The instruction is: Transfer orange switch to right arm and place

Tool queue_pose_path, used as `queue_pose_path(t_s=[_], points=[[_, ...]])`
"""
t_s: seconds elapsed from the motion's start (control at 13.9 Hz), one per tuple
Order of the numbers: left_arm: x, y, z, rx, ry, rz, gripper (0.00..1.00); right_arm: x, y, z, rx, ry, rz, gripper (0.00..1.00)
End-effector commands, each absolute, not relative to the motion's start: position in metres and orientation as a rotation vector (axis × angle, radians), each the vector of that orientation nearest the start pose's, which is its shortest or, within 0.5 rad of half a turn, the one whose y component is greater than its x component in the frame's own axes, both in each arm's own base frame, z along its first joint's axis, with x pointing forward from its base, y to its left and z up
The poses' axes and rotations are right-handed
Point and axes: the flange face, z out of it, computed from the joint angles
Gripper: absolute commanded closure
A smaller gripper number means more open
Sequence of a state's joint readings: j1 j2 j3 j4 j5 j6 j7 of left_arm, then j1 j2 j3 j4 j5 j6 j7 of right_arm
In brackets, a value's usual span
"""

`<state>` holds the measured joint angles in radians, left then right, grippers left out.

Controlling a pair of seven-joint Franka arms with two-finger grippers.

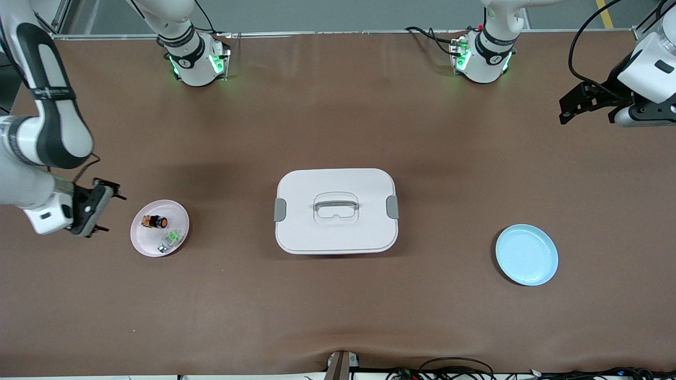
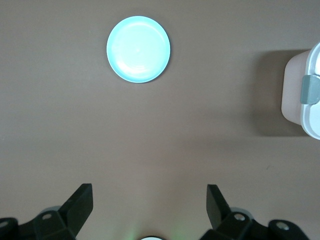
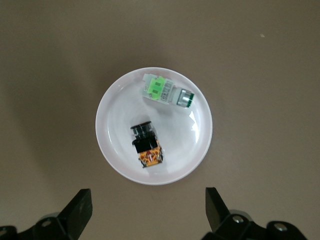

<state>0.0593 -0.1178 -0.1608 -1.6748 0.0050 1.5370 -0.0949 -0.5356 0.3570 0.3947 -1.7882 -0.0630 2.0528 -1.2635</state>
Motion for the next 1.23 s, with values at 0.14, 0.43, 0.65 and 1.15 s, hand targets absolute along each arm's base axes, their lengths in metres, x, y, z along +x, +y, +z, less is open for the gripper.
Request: queue_pose_path(t_s=[0.14,0.43,0.65,1.15], points=[[0.503,-0.063,0.643,-3.132,0.042,0.031,0.0,0.638,-0.13,0.44,-2.745,-1.412,0.084,0.0],[0.504,-0.061,0.65,-3.134,0.028,0.01,0.0,0.627,-0.11,0.484,-2.974,-0.88,0.16,0.0],[0.511,-0.058,0.653,-3.137,0.017,-0.003,0.0,0.619,-0.077,0.514,-3.116,-0.396,0.192,0.0],[0.532,-0.052,0.658,-3.141,0.022,-0.03,0.0,0.605,-0.053,0.575,-3.129,0.582,0.15,0.0]])
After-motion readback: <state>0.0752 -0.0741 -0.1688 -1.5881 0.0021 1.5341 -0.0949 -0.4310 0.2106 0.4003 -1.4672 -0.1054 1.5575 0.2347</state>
